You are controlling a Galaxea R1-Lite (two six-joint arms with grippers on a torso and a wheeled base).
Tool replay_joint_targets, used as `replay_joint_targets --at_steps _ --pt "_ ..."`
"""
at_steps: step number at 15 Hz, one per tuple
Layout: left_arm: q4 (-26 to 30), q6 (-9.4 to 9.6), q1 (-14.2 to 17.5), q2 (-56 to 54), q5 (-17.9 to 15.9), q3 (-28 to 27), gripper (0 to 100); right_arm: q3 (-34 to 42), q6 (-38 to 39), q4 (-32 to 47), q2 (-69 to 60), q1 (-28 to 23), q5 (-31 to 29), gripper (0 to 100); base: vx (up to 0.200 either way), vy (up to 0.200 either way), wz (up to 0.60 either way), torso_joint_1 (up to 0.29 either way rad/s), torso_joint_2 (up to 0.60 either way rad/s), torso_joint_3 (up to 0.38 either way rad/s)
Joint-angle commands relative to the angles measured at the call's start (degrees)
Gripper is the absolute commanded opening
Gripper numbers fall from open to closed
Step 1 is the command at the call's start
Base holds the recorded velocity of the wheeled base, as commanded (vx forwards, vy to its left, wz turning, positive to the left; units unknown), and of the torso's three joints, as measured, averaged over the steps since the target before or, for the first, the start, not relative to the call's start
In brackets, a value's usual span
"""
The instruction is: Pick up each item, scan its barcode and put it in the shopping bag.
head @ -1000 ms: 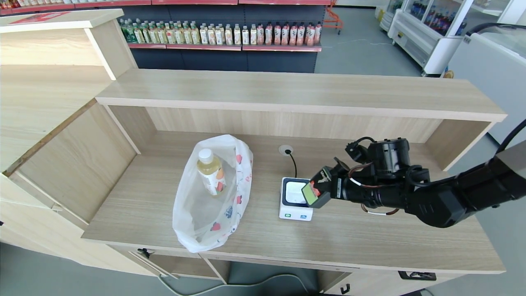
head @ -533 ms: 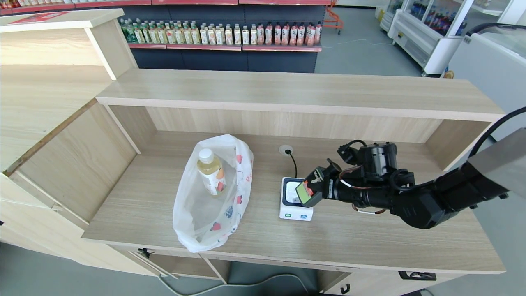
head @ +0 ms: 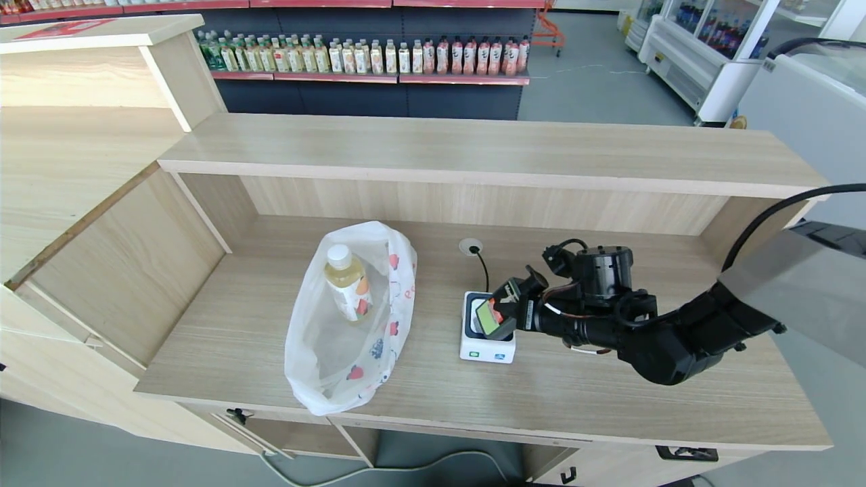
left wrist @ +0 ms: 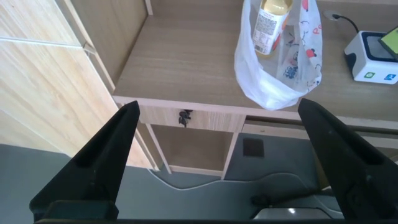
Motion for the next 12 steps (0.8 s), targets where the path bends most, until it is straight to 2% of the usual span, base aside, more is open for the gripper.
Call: replay_joint_targets --at_steps 1,9,12 --pt "0.0 0.0 0.0 0.0 0.0 0.0 100 -0.7 0.3 -0.1 2.0 0.5 0.0 0 0.0 0.0 0.0 0.0 0.0 0.0" --pt "0.0 0.09 0.0 0.0 0.0 0.0 100 -2.6 1.1 -0.9 2.3 1.5 -0.1 0 0.0 0.0 0.0 0.0 0.0 0.0" --pt "0.0 0.09 0.0 0.0 0.0 0.0 100 0.7 -0.3 -0.2 -6.5 -0.3 -0.4 0 0.0 0.0 0.0 0.0 0.0 0.0"
